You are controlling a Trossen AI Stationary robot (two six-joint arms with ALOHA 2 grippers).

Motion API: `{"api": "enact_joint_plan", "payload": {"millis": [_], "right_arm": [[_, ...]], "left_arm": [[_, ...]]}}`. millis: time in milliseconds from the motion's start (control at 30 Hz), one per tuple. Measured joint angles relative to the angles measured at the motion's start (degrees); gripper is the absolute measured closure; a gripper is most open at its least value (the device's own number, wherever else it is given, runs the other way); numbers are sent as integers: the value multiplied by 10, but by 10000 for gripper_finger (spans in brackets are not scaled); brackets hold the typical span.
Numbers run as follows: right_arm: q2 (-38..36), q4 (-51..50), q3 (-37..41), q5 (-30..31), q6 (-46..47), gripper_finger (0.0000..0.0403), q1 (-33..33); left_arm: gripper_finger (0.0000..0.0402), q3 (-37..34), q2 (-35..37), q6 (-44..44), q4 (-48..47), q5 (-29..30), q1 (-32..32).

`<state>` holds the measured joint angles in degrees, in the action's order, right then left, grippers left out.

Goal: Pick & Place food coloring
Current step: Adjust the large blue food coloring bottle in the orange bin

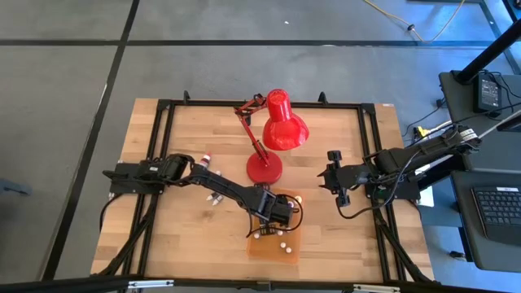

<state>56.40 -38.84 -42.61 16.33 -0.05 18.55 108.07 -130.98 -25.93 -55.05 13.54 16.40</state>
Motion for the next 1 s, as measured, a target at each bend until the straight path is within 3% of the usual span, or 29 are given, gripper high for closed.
{"api": "enact_joint_plan", "payload": {"millis": [433, 1000], "right_arm": [[0, 5, 0, 0, -1, 247, 0], [0, 4, 0, 0, -2, 247, 0]], "left_arm": [[234, 0, 0, 17, 12, -5, 0], [284, 1, 2, 51, 11, -21, 0]]}}
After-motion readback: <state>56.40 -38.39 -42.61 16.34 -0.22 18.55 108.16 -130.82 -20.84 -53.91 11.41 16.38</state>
